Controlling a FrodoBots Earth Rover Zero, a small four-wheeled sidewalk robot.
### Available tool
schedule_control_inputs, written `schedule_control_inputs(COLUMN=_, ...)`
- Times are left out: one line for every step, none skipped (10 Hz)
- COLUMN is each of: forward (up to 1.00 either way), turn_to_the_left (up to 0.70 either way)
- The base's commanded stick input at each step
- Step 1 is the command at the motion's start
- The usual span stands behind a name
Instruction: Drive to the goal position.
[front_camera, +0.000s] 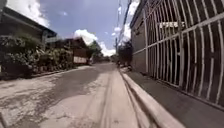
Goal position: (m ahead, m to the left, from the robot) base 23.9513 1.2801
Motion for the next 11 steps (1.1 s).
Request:
schedule_control_inputs(forward=0.70, turn_to_the_left=0.00)
schedule_control_inputs(forward=0.70, turn_to_the_left=0.00)
schedule_control_inputs(forward=0.70, turn_to_the_left=0.00)
schedule_control_inputs(forward=0.70, turn_to_the_left=0.00)
schedule_control_inputs(forward=0.70, turn_to_the_left=0.00)
schedule_control_inputs(forward=0.70, turn_to_the_left=0.00)
schedule_control_inputs(forward=0.70, turn_to_the_left=0.00)
schedule_control_inputs(forward=0.70, turn_to_the_left=0.00)
schedule_control_inputs(forward=0.70, turn_to_the_left=0.00)
schedule_control_inputs(forward=0.70, turn_to_the_left=0.00)
schedule_control_inputs(forward=0.70, turn_to_the_left=0.00)
